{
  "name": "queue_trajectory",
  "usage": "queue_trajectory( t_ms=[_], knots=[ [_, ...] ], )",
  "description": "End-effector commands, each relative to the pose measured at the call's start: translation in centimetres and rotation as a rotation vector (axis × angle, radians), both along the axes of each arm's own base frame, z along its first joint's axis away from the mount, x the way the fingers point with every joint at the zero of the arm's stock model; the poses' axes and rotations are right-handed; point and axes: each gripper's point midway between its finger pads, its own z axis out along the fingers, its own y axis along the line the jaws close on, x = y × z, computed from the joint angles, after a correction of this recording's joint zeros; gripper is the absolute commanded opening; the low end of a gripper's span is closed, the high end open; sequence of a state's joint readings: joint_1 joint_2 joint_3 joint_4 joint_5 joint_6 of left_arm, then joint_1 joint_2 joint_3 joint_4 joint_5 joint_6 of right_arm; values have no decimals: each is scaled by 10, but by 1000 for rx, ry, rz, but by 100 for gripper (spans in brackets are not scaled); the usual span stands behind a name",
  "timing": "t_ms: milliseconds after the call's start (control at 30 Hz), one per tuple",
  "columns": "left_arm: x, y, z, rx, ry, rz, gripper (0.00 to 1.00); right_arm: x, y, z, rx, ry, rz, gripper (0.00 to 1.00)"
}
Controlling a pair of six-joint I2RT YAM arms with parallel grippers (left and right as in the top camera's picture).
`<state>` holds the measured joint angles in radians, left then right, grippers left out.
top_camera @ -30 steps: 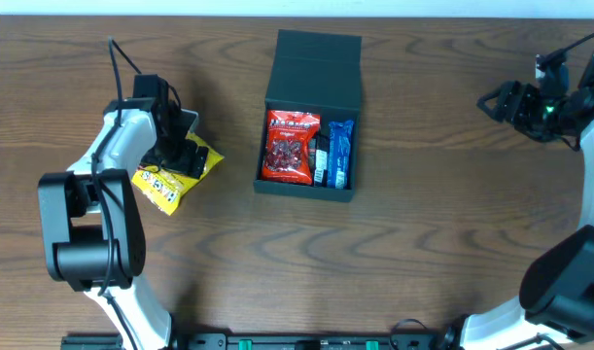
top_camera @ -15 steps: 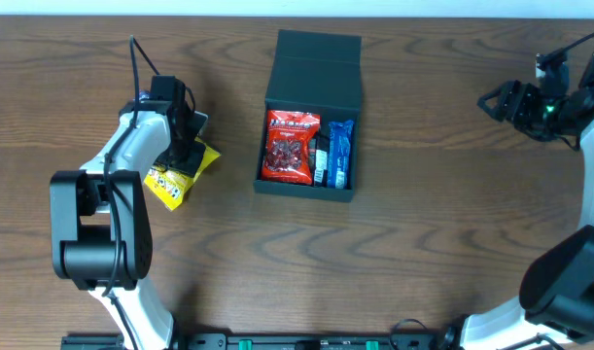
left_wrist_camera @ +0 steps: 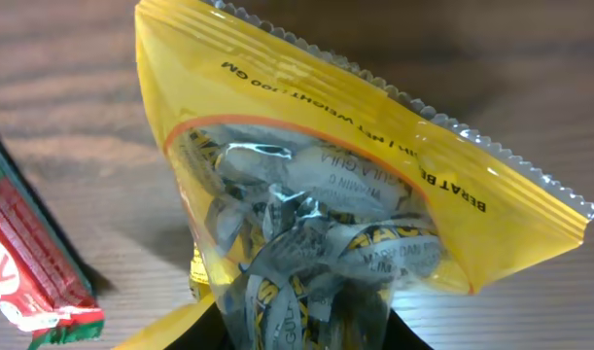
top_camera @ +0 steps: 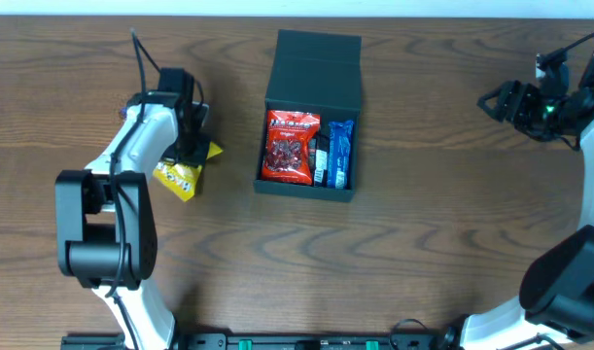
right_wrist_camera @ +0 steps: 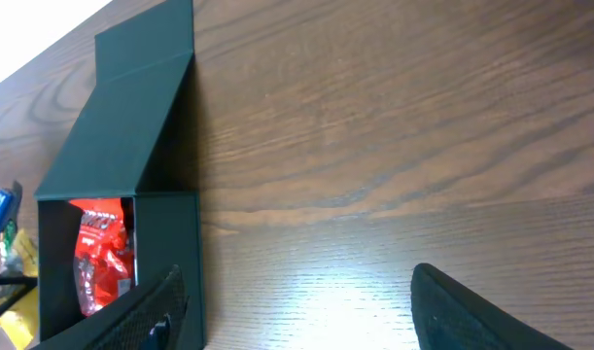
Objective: Pack container
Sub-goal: 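Move the left gripper to the yellow Hacks bag and grasp it, then lower the yellow Hacks bag into the black box and release it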
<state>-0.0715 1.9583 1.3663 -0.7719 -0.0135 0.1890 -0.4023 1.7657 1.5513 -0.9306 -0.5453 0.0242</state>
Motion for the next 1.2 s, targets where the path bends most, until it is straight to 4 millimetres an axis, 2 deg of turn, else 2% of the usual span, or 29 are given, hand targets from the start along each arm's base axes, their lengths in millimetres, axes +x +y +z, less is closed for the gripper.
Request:
queue_trajectory(
  t_ms=[0,233,300,400,500,600,633,733,833,933,1167],
  knots=[
    [26,-17,25,-21,-73,41,28,0,0,5,-10,-17,14,74],
    [58,-59,81,-18,-215,84,27,0,0,4,-9,-15,13,74],
    [66,-78,99,-30,-264,77,28,0,0,4,-9,-15,14,75],
    [69,-108,115,-77,-308,104,24,0,0,4,-10,-15,14,75],
    [63,-140,117,-133,-323,160,18,0,-1,5,-11,-18,14,75],
    [52,-171,117,-171,-320,176,19,1,-1,5,-16,-24,17,76],
    [47,-188,118,-190,-324,172,18,1,-1,5,-21,-27,25,77],
    [38,-221,122,-243,-343,181,18,1,-1,5,-21,-27,25,78],
    [31,-250,123,-294,-357,194,19,1,-1,5,-21,-27,25,78],
    [25,-269,119,-312,-365,228,20,1,-1,5,-19,-24,25,78],
    [12,-288,91,-327,-303,349,21,-1,0,4,-20,-18,30,78]
  ],
)
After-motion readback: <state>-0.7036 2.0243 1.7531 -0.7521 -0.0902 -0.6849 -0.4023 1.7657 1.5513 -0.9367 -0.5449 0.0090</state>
